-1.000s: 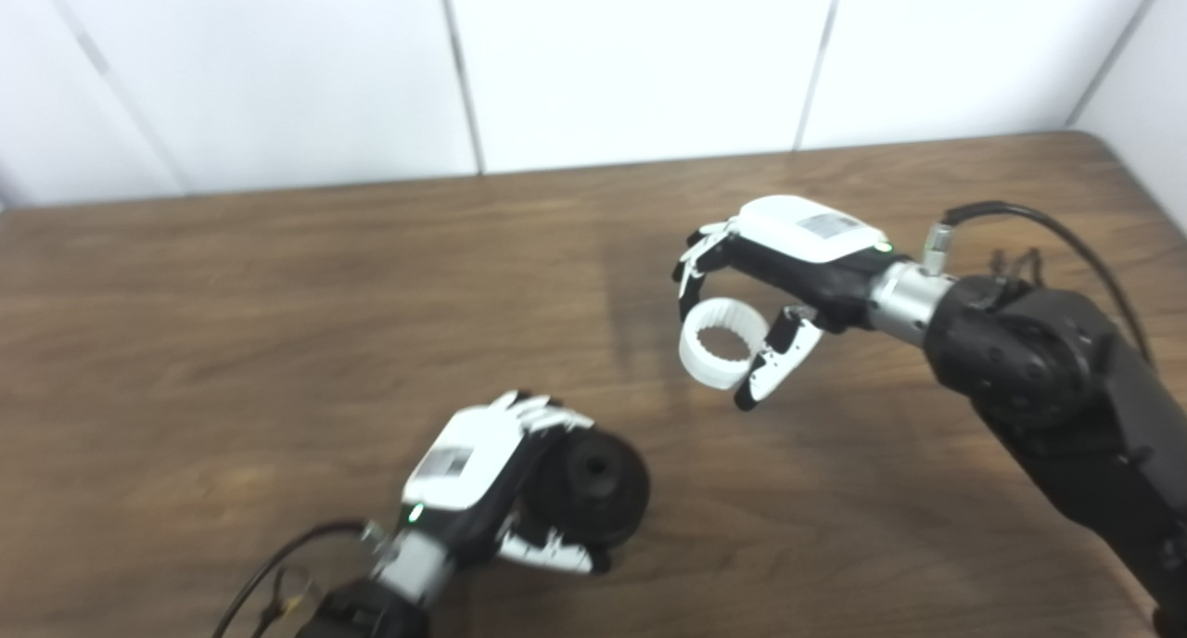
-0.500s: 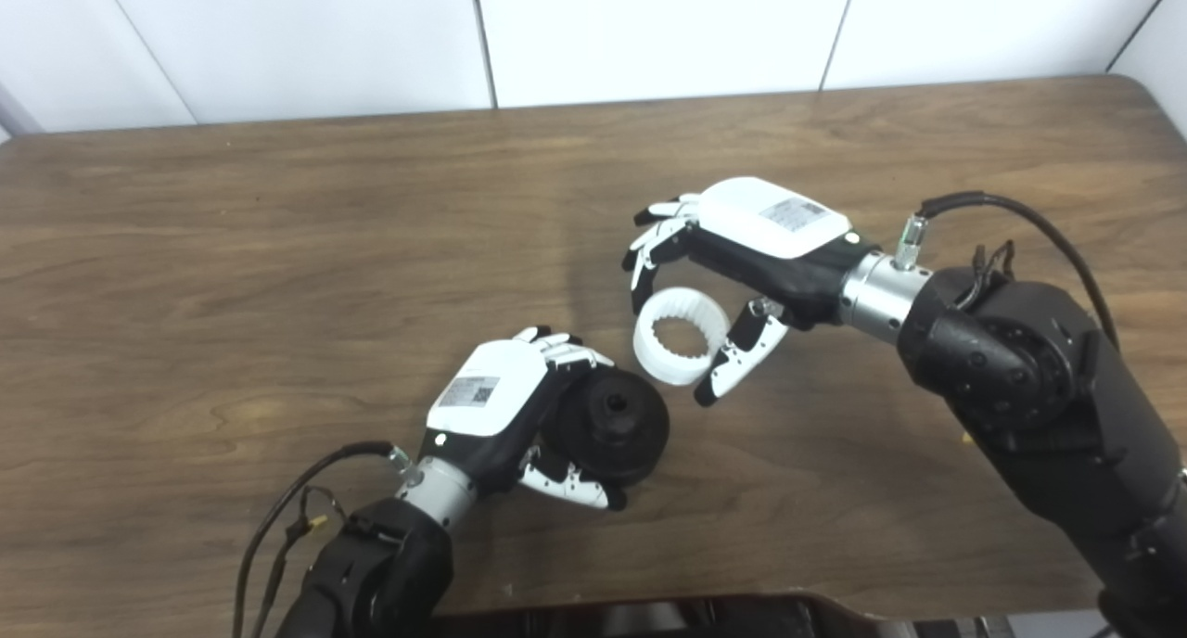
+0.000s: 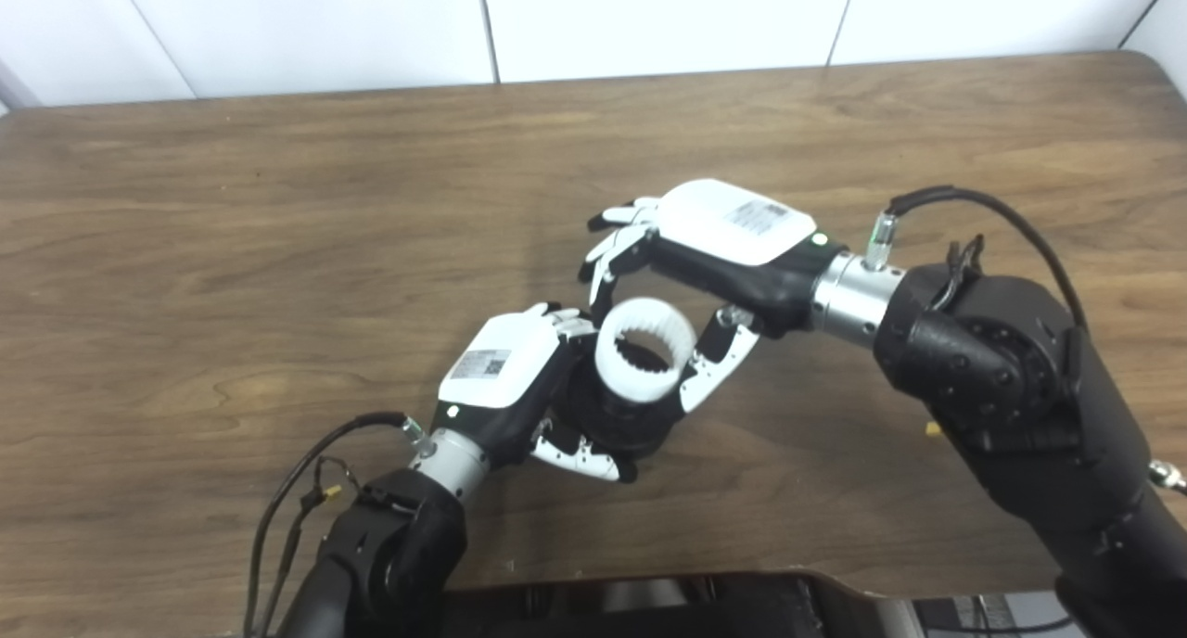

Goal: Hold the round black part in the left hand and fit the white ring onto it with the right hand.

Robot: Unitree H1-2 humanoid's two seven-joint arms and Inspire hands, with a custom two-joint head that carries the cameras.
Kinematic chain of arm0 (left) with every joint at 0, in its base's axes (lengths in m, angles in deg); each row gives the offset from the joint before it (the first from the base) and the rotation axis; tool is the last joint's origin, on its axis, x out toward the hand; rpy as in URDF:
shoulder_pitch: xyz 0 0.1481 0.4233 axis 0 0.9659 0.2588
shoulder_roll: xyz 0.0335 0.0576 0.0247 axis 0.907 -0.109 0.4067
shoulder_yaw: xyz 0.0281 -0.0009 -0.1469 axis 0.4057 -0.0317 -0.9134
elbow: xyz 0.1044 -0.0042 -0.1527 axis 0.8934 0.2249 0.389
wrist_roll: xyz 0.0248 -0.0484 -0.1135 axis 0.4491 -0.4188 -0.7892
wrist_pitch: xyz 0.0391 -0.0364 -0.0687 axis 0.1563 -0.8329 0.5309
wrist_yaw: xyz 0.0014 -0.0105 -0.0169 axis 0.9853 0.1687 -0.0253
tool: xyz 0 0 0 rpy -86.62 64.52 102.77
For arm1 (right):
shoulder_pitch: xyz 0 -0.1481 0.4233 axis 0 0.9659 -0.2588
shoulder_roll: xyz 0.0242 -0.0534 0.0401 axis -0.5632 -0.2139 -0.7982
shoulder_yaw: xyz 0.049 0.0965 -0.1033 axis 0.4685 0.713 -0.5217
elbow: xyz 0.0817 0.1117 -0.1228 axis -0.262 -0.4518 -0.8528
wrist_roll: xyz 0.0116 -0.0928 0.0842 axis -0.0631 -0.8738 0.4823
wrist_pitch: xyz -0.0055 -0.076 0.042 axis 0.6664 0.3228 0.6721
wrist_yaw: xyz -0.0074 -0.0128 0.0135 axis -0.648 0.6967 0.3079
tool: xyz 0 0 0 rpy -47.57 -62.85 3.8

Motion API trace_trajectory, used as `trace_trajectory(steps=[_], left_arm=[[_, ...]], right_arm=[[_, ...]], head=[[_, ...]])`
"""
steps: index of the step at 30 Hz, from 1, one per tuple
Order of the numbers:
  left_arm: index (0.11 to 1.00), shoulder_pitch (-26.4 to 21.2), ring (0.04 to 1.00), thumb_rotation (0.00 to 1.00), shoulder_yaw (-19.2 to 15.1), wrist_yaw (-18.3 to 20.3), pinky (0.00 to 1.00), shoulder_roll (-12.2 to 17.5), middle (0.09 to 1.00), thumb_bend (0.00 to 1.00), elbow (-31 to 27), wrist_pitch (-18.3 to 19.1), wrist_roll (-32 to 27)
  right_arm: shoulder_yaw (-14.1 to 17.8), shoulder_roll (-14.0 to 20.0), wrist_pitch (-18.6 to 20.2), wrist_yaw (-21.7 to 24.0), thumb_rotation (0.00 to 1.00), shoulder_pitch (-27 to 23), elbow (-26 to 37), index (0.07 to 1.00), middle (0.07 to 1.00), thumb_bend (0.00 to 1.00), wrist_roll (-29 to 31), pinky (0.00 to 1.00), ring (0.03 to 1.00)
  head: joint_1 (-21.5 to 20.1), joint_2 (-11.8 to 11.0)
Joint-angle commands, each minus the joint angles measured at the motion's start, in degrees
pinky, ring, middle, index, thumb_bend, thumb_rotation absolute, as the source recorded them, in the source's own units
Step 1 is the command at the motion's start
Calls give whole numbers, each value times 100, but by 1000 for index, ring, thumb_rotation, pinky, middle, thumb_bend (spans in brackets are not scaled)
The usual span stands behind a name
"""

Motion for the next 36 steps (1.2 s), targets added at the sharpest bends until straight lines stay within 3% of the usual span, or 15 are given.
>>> trace_trajectory(steps=[1, 20, 36], left_arm=[[483, -44, 880, 53, 109, 254, 951, -55, 790, 523, 35, 36, 45], [483, -51, 883, 53, 124, 301, 974, -164, 785, 522, -124, 113, 72], [483, -36, 882, 53, 136, 347, 969, -157, 788, 523, -190, 87, 131]], right_arm=[[51, -22, -108, -37, 140, -125, 199, 481, 790, 526, 21, 956, 936], [6, 31, -667, -318, 137, 328, -428, 481, 802, 526, -7, 980, 943], [13, 26, -792, -627, 137, 388, -731, 482, 803, 525, -29, 968, 945]], head=[[18, 10], [104, 60], [104, 70]])
